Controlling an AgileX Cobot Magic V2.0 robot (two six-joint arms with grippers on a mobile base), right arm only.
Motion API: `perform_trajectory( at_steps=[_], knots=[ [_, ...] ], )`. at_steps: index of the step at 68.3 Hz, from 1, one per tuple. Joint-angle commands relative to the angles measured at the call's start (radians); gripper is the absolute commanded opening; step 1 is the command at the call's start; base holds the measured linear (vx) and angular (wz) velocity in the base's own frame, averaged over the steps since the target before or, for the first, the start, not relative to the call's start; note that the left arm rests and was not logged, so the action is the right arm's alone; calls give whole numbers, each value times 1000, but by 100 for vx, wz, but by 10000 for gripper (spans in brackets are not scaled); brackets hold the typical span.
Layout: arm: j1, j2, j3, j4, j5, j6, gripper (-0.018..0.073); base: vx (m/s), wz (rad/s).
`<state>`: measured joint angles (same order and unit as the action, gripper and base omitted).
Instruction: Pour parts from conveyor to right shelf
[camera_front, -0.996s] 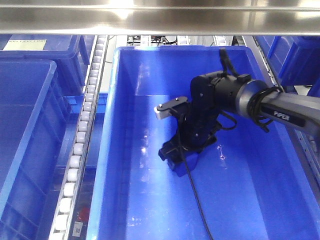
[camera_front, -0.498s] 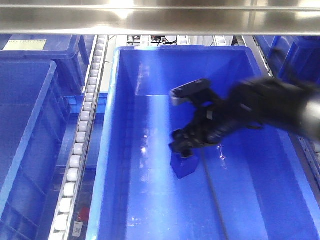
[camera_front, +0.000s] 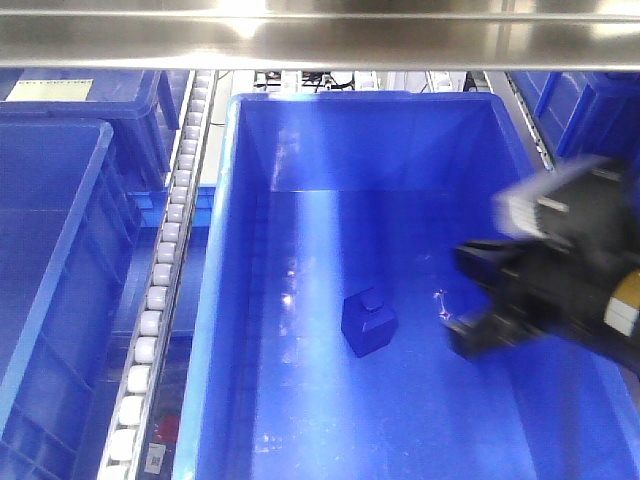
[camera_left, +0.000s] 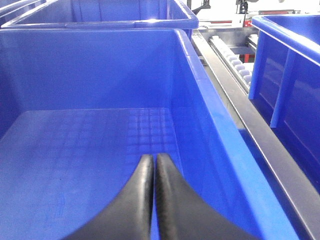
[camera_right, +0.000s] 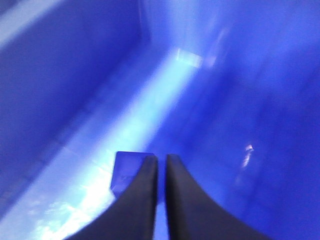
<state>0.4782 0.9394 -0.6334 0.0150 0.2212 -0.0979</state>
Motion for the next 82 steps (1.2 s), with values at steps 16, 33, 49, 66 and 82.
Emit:
perform_trajectory(
  at_steps=[16, 33, 49, 66, 82],
  knots=[
    [-2, -212, -12, -6, -47, 4, -11, 0, 0],
    [-2, -276, -12, -6, -47, 4, -11, 0, 0],
    [-147, -386, -12, -24, -27, 4, -11, 0, 0],
    [-377, -563, 63, -57, -79, 4, -11, 0, 0],
    [-534, -763, 390, -25, -324, 4, -11, 0, 0]
  ],
)
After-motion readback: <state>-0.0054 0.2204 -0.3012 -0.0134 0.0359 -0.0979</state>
